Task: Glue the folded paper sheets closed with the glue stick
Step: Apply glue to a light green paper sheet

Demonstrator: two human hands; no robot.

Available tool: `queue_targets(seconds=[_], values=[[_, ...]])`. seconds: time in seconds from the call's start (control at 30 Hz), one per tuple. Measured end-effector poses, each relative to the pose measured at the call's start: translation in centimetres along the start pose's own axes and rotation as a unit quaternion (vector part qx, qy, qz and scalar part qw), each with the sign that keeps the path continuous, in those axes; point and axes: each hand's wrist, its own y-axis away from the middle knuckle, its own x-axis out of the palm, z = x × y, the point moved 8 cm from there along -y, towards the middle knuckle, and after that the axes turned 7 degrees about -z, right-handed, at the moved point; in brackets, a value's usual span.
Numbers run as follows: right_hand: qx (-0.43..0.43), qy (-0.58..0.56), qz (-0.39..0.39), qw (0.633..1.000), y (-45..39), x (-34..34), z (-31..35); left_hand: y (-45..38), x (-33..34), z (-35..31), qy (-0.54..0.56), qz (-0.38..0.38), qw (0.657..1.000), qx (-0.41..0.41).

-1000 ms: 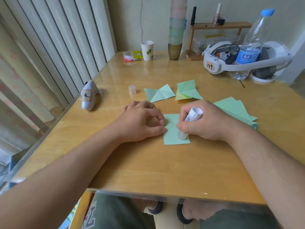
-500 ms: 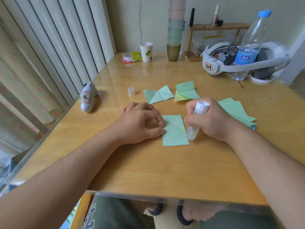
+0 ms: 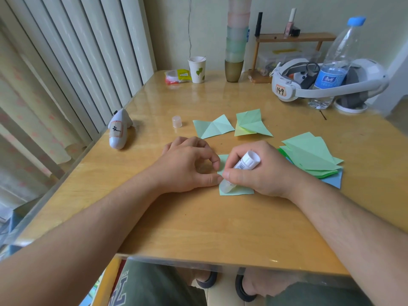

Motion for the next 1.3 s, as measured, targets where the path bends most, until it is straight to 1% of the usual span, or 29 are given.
queue_targets(seconds=[0.33,0.6,0.87,0.93,1.0,1.1,1.17,1.3], values=[[0.001,0.055,0.002,0.998,0.0,-0.2,0.4,0.0,-0.2,-0.1,0.005,-0.010,1.000,-0.001],[0.043,0.097,0.002,0.994,-0.1,-2.4,-1.0,0.1,-0.2,-0.1,0.008,-0.002,1.000,-0.005],[0.041,0.099,-0.006,0.994,-0.2,-2.7,-1.6,0.1,-0.3,-0.2,0.007,-0.008,1.000,-0.008],[0.036,0.080,-0.016,0.996,-0.3,-2.9,-1.4,0.1,-0.3,-0.2,0.008,-0.008,1.000,-0.007],[0.034,0.005,-0.030,0.999,-0.2,-3.3,-1.1,0.2,-0.3,-0.2,0.008,-0.005,1.000,-0.006],[0.019,-0.097,-0.055,0.994,-0.3,-3.5,-0.5,0.2,-0.3,-0.2,0.005,-0.007,1.000,-0.003],[0.006,-0.107,-0.061,0.992,-0.4,-2.8,-0.2,0.2,-0.3,-0.3,0.004,-0.009,1.000,-0.002],[-0.004,-0.047,-0.030,0.998,-0.3,-0.8,0.1,0.2,-0.3,-0.3,0.005,-0.011,1.000,0.000]])
